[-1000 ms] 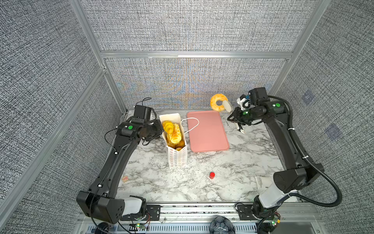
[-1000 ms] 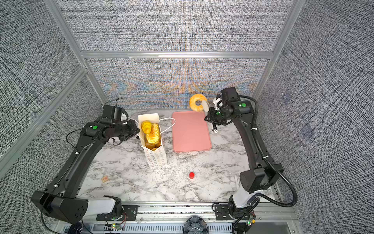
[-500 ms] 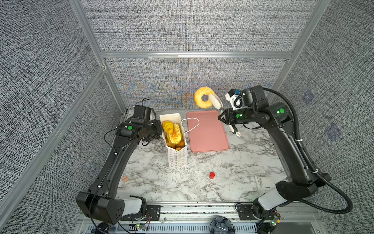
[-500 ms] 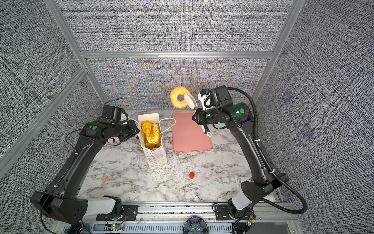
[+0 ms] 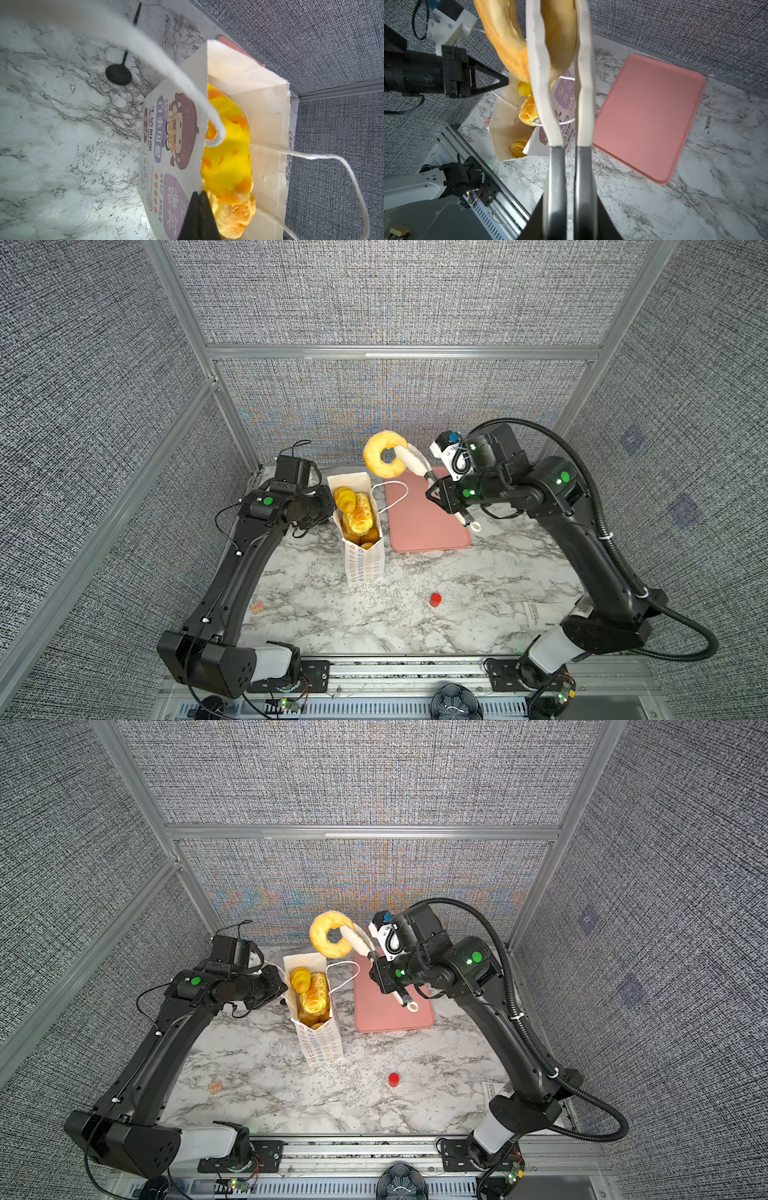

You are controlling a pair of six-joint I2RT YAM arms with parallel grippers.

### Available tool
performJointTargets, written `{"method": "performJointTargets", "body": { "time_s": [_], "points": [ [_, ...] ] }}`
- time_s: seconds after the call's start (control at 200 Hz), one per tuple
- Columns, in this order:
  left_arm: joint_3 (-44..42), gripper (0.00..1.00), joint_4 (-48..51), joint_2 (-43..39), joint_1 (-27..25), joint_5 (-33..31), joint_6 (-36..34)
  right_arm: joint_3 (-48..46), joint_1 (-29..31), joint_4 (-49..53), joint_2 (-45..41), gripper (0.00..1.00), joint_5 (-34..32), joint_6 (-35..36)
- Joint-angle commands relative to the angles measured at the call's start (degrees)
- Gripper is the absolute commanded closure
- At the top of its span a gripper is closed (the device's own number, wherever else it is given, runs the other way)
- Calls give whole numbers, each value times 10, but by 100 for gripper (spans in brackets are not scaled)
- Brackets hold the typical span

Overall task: Place the fake bread into the paper bag
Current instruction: 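Carry the doughnut with the tongs over the bag held by the left gripper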

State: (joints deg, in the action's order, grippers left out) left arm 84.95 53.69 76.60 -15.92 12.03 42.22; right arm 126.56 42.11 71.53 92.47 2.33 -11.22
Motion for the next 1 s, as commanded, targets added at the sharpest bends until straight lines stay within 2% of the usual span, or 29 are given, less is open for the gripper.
{"method": "performJointTargets", "body": {
  "time_s": [0.0,0.71,0.995],
  "points": [
    [6,100,-6,2,1,1,-2,1,19,14,-1,73,-41,11],
    [0,100,-13,-6,1,3,-1,10,135,66,26,73,-148,23],
    [-3,100,-13,-8,1,4,-1,2,168,97,39,73,-189,8]
  ]
}}
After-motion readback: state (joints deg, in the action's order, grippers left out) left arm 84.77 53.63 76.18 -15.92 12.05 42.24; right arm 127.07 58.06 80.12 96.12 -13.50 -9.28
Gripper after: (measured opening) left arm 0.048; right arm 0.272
